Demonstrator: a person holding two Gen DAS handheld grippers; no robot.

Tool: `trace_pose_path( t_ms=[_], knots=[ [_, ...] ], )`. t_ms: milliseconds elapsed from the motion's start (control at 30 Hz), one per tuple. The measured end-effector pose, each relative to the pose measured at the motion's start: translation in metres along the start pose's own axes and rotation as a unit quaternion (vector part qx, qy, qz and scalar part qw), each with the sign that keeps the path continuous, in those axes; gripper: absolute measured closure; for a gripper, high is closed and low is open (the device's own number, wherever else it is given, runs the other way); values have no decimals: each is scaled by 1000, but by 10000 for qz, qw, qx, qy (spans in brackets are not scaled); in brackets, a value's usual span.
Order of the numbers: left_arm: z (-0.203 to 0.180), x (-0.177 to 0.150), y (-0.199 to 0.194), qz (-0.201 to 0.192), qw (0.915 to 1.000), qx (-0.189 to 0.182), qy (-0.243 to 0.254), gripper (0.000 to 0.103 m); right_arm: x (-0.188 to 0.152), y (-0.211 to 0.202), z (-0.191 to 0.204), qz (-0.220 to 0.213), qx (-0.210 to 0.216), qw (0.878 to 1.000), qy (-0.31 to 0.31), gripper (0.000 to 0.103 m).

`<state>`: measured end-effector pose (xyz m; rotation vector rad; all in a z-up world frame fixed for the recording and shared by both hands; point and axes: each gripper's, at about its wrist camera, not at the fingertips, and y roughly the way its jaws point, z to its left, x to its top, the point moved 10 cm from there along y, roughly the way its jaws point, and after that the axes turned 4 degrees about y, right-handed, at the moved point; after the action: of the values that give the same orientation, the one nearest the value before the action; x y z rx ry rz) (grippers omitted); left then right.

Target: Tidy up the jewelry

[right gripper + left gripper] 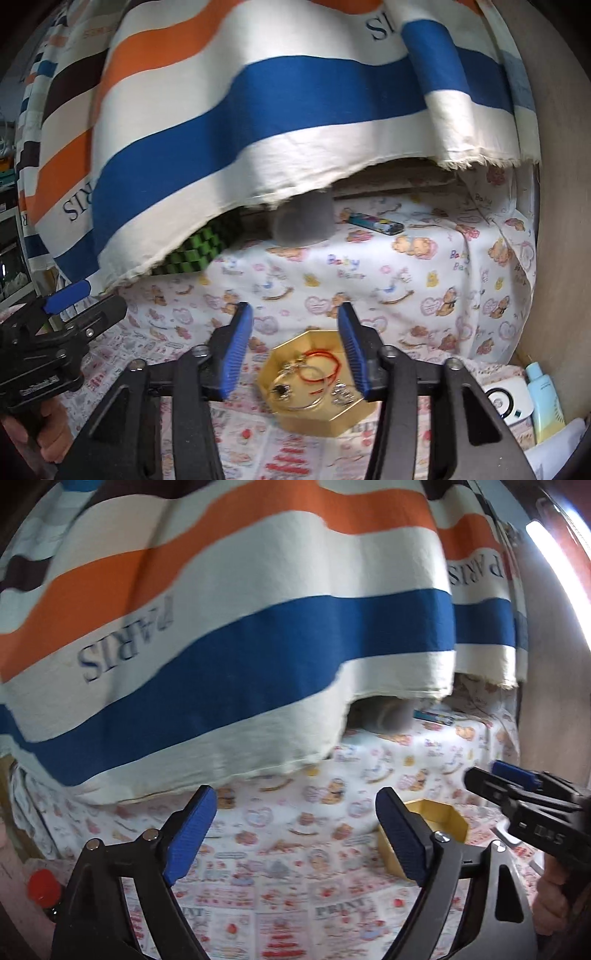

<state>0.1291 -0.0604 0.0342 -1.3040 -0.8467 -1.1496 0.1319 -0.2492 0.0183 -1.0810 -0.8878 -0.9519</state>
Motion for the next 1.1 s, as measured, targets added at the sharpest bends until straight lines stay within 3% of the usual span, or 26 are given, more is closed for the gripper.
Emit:
trace_pose_path(
  t_ms=[67,167,333,433,500,800,900,1000,1100],
  knots=[
    [15,-3,-9,-292,9992,183,-193,9,-2,-5,7,-152,-87,9997,-164,29],
    [24,-10,-14,-491,9984,62,-279,5,-6,-5,14,-307,-184,9987,-354,13],
    [22,-12,-17,-514,9985,-78,-182,1,-18,0,15,-370,-411,9975,-449,6],
    [20,-13,-16,-503,9986,-85,-150,1,-11,-11,10,-859,-751,9920,-546,0],
    [18,-16,-13,-491,9987,-114,-114,1,-9,-14,8,-954,-822,9902,-597,0],
    [11,-36,5,-360,9993,-118,-55,1,-23,7,6,-463,-752,9939,-655,0],
    [6,-41,11,-175,9998,-125,43,0,-28,18,-2,-215,-945,9933,-622,0],
    [12,-51,23,161,9990,-253,-325,1,-29,16,-1,-265,-939,9929,-679,0],
    [26,-51,20,113,9986,126,-505,1,-29,16,-3,-250,-955,9929,-660,0]
  ],
)
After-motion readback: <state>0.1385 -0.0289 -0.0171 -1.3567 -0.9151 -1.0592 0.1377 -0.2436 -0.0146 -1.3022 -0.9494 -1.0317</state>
